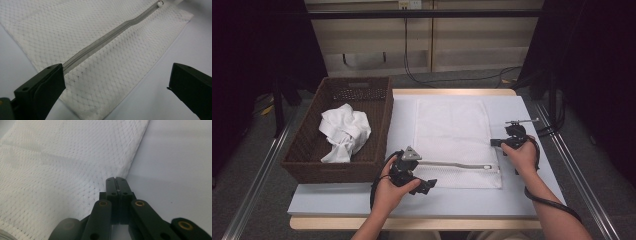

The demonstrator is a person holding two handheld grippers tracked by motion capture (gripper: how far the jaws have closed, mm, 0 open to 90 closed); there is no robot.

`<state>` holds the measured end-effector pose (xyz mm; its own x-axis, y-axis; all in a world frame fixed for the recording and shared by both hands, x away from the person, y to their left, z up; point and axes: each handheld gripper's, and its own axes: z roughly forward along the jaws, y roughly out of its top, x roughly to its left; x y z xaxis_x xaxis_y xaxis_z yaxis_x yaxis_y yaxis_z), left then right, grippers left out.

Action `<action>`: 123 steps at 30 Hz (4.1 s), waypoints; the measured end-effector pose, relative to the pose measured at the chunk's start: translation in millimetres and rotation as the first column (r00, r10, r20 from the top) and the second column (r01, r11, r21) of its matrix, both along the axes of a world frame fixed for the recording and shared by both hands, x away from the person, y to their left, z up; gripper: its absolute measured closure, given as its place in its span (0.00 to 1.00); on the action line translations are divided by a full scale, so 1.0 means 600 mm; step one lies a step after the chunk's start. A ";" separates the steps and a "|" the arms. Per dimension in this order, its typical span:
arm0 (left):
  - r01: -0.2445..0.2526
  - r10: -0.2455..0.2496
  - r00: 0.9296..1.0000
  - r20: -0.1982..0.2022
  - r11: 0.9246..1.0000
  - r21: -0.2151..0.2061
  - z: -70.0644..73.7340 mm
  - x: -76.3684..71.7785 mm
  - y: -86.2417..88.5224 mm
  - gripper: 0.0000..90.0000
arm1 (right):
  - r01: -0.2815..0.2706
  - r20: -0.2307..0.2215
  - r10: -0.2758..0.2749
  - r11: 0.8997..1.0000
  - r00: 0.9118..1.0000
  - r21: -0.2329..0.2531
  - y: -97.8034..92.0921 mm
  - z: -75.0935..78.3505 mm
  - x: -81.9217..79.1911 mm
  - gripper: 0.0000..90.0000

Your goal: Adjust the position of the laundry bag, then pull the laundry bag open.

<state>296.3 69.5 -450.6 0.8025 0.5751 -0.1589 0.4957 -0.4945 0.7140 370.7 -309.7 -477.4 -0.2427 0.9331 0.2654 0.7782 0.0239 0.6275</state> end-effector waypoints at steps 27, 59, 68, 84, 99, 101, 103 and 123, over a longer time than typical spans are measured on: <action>0.000 0.000 1.000 -0.015 1.000 -0.006 -0.002 0.003 0.000 0.00 | 0.023 0.004 -0.022 1.000 1.000 -0.013 -0.026 0.005 0.004 1.00; 0.010 -0.010 0.999 -0.035 1.000 -0.009 -0.007 0.006 -0.007 0.00 | -0.016 0.080 0.017 1.000 0.997 -0.009 -0.046 0.019 -0.043 0.47; 0.008 -0.008 0.999 -0.047 1.000 -0.008 -0.010 0.006 -0.014 0.00 | -0.044 0.138 0.044 0.999 0.989 -0.002 -0.047 0.024 -0.074 0.35; 0.011 -0.013 0.997 -0.070 0.999 -0.030 -0.006 0.012 -0.033 0.00 | -0.100 0.142 0.102 0.995 0.985 -0.018 -0.040 0.023 -0.127 0.22; 0.037 -0.039 0.997 -0.067 0.999 -0.030 0.004 0.024 -0.058 0.00 | -0.126 0.174 0.130 0.991 0.976 -0.035 -0.031 0.042 -0.148 0.18; 0.041 -0.042 0.997 -0.067 0.999 -0.023 0.006 0.024 -0.062 0.00 | -0.125 0.176 0.128 0.992 0.976 -0.030 -0.031 0.043 -0.151 0.18; 0.048 -0.049 0.996 -0.070 0.999 -0.022 0.008 0.025 -0.067 0.00 | -0.130 0.175 0.133 0.991 0.975 -0.028 -0.032 0.042 -0.152 0.18; 0.068 -0.073 0.992 -0.106 0.996 -0.050 0.014 0.040 -0.110 0.00 | -0.135 0.157 0.137 0.991 0.978 -0.020 -0.031 0.029 -0.176 0.18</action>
